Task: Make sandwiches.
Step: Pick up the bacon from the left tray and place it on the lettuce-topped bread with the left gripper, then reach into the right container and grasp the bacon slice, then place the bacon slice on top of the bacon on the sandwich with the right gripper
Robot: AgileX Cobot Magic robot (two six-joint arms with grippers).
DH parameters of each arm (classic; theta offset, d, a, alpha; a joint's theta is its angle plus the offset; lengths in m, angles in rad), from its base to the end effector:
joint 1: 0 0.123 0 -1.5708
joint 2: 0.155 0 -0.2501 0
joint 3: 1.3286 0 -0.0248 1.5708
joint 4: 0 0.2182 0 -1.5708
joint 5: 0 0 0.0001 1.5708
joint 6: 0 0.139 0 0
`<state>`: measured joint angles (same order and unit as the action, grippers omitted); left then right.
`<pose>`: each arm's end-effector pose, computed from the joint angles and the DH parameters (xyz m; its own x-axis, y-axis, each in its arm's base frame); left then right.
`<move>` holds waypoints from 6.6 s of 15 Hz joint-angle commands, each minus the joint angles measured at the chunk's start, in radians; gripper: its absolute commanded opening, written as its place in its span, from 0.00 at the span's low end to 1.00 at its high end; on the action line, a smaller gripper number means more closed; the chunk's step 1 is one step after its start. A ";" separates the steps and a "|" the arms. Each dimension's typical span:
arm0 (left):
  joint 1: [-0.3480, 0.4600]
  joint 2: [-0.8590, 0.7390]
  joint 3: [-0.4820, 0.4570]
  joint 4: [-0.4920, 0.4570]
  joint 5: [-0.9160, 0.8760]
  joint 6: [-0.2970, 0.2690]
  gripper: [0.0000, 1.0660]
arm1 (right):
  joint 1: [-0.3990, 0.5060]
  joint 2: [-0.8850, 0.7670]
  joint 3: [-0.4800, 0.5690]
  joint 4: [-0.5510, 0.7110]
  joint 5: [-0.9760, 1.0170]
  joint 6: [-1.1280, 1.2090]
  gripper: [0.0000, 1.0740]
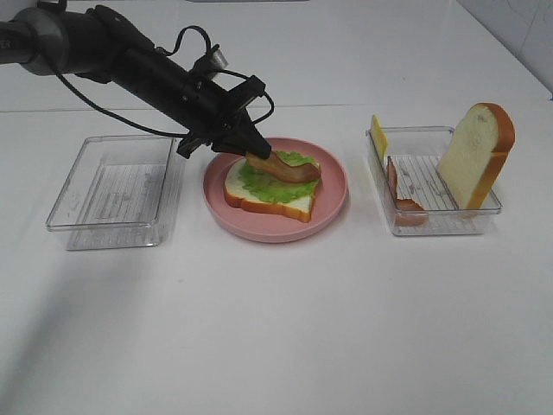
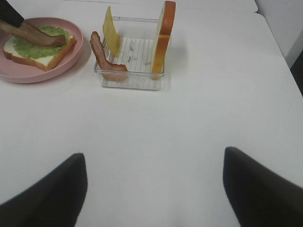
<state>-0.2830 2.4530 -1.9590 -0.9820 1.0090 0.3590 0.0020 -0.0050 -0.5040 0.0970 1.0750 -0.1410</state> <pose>0.4217 -0.2246 0.0974 -0.9763 0.0552 -0.2092 0.1945 0.6470 -0.7372 0.0423 0.0119 0.2398 -0.4496 -0.0952 -0.8882 -0.1207 0.9917 -0.0451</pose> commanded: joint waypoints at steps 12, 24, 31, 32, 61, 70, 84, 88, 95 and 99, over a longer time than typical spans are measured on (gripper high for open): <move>0.003 -0.121 -0.006 0.347 -0.054 -0.116 0.62 | -0.008 -0.016 -0.001 -0.003 -0.011 -0.013 0.70; 0.003 -0.440 -0.006 0.801 0.214 -0.422 0.62 | -0.008 -0.016 -0.001 -0.003 -0.011 -0.013 0.70; 0.003 -0.762 0.252 0.930 0.278 -0.467 0.62 | -0.008 -0.016 -0.001 -0.003 -0.011 -0.013 0.70; 0.003 -0.836 0.335 0.933 0.277 -0.467 0.62 | -0.008 -0.016 -0.001 -0.003 -0.011 -0.013 0.70; 0.003 -2.447 1.459 1.051 0.039 -0.459 0.62 | -0.008 0.997 -0.354 0.113 -0.257 -0.024 0.70; 0.003 -2.481 1.459 1.052 0.039 -0.458 0.62 | 0.140 1.579 -0.848 0.145 -0.045 -0.068 0.70; 0.003 -2.481 1.459 1.051 0.039 -0.458 0.62 | 0.261 2.160 -1.243 0.071 0.124 0.152 0.59; 0.003 -2.481 1.459 1.051 0.039 -0.458 0.62 | 0.260 2.191 -1.243 0.080 0.082 0.152 0.45; 0.003 -2.481 1.459 1.051 0.039 -0.458 0.62 | 0.260 2.195 -1.248 0.080 0.118 0.141 0.00; 0.003 -2.481 1.459 1.051 0.039 -0.458 0.62 | 0.260 2.120 -1.248 0.088 0.134 0.141 0.00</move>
<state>-0.2800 -0.0040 -0.5010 0.0650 1.0510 -0.0990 0.2620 2.1320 -1.7480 0.1830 1.2010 0.0000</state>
